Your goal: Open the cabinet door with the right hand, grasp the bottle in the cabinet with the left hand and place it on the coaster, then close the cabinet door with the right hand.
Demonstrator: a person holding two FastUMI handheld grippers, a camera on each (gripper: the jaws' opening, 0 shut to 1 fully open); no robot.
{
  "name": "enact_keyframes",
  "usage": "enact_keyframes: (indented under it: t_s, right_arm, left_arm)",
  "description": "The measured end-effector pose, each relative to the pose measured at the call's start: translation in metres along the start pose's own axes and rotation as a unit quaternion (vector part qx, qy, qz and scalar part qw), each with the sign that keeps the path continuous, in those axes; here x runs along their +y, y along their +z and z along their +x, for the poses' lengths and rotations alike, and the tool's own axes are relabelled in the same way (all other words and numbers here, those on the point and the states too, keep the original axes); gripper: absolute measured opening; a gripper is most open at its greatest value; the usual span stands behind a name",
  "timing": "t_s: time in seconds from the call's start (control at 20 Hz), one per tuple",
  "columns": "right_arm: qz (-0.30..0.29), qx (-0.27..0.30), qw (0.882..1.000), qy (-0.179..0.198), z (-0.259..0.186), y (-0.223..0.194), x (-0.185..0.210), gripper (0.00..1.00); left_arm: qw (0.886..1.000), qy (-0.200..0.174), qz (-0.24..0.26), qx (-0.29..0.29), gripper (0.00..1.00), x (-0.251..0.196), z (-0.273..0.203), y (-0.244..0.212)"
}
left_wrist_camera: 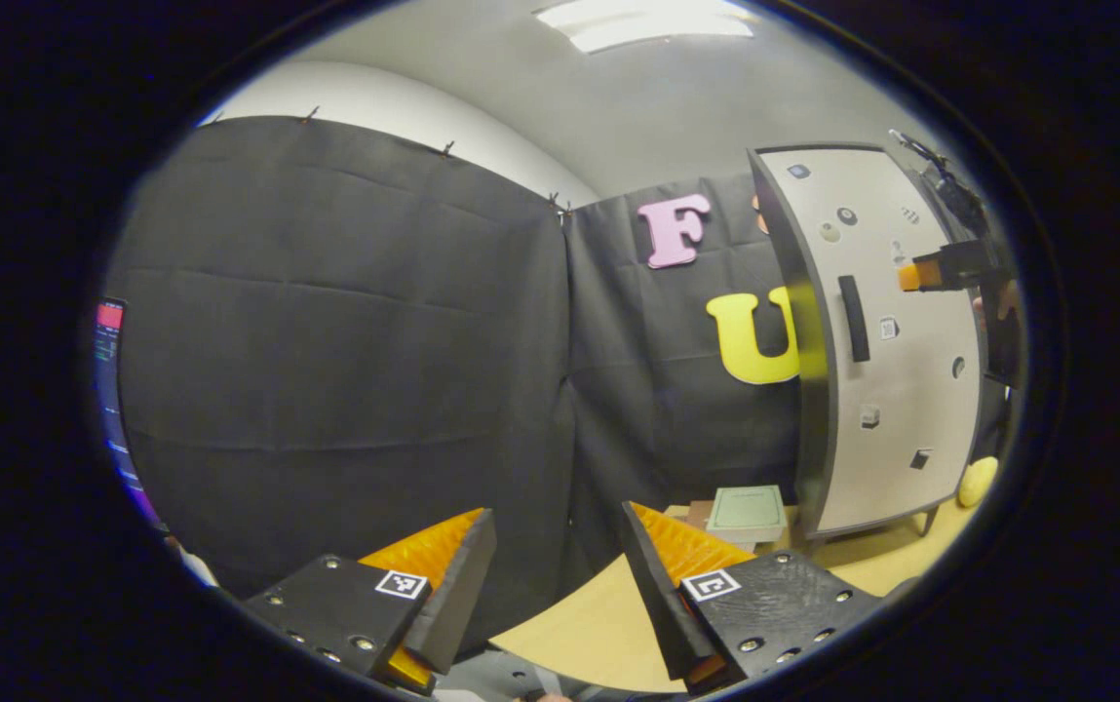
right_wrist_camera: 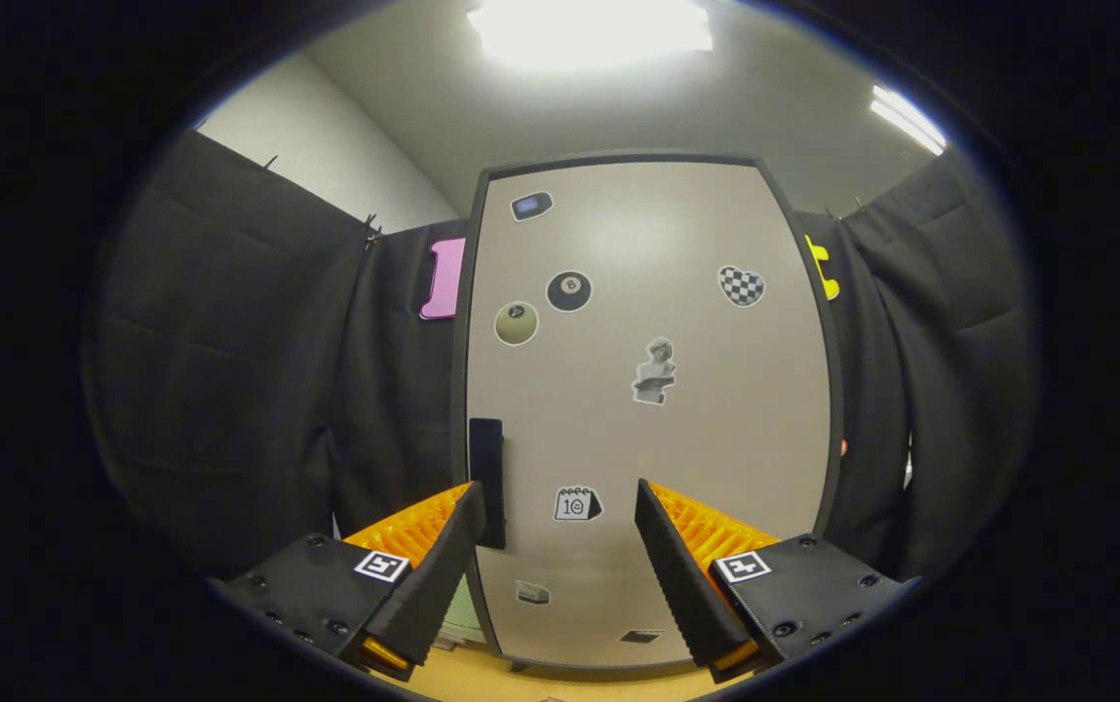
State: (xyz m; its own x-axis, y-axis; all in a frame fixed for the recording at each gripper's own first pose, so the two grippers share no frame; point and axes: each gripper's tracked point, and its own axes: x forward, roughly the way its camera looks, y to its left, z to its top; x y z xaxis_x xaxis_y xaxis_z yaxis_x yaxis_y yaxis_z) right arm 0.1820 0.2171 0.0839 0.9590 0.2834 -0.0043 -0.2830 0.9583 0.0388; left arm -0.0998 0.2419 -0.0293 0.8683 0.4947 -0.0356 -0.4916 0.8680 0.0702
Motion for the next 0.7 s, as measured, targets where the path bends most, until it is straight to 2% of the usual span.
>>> enact_keyframes:
  t_s: [0.05, 0.25, 0.3, 0.4, 0.45, 0.55, 0.7]
  right_arm:
    - [0.002, 0.005, 1.000, 0.002, 0.007, -0.003, 0.005, 0.98]
    - [-0.003, 0.028, 1.000, -0.009, 0.039, -0.017, 0.015, 0.96]
    - [-0.002, 0.030, 1.000, -0.009, 0.047, -0.019, 0.018, 0.99]
    - [0.007, 0.036, 0.999, -0.004, 0.061, -0.024, 0.028, 0.98]
    - [0.012, 0.041, 0.999, 0.001, 0.068, -0.027, 0.033, 0.96]
    - [0.015, 0.052, 0.999, 0.004, 0.083, -0.034, 0.042, 0.98]
    - [0.006, 0.064, 0.998, -0.001, 0.100, -0.040, 0.048, 0.87]
  left_arm:
    - [1.000, 0.007, 0.000, 0.001, 0.79, 0.007, 0.001, -0.002]
    - [0.999, 0.033, 0.002, 0.013, 0.77, 0.037, 0.002, -0.016]
    - [0.999, 0.039, 0.002, 0.017, 0.77, 0.036, 0.004, -0.019]
    - [0.999, 0.050, 0.000, 0.021, 0.80, 0.045, 0.007, -0.026]
    - [0.998, 0.054, -0.002, 0.021, 0.77, 0.051, 0.009, -0.026]
    - [0.998, 0.058, -0.003, 0.024, 0.76, 0.067, 0.004, -0.028]
    - [0.998, 0.064, -0.004, 0.029, 0.76, 0.072, 0.006, -0.035]
